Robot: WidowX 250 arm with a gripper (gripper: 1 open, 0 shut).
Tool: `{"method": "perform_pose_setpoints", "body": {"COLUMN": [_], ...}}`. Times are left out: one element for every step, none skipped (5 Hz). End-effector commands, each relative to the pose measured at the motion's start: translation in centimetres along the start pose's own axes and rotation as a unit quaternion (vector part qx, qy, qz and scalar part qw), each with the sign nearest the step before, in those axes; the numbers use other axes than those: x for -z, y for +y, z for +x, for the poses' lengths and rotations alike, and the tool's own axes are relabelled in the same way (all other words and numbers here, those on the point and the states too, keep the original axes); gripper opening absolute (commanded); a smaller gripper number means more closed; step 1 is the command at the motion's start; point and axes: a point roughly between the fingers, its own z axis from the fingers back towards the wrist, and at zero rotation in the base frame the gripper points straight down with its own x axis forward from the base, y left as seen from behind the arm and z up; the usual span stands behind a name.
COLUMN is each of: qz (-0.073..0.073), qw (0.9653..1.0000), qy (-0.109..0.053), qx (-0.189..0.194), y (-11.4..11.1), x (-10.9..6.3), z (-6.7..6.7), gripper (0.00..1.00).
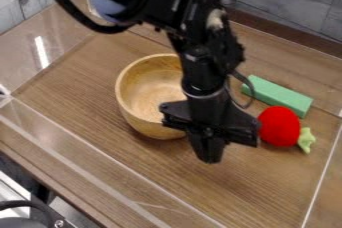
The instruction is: Move the red fruit to the right
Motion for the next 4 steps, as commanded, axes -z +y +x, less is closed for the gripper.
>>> {"method": "perform_pose_setpoints", "body": {"qz": [-0.004,-0.005,-0.010,-0.012], "qw": [0.9996,0.9982,0.9963,0.9963], "qy": [-0.005,0.005,0.014,0.016], "qx": [0.028,0.059,0.085,0.083], "y": [-1.6,-0.9,0.0,-0.3], "x": [0.9,1.0,0.0,-0.4], "z": [0.1,0.7,1.2,1.6], "gripper": [0.00,1.00,1.00,1.00]}}
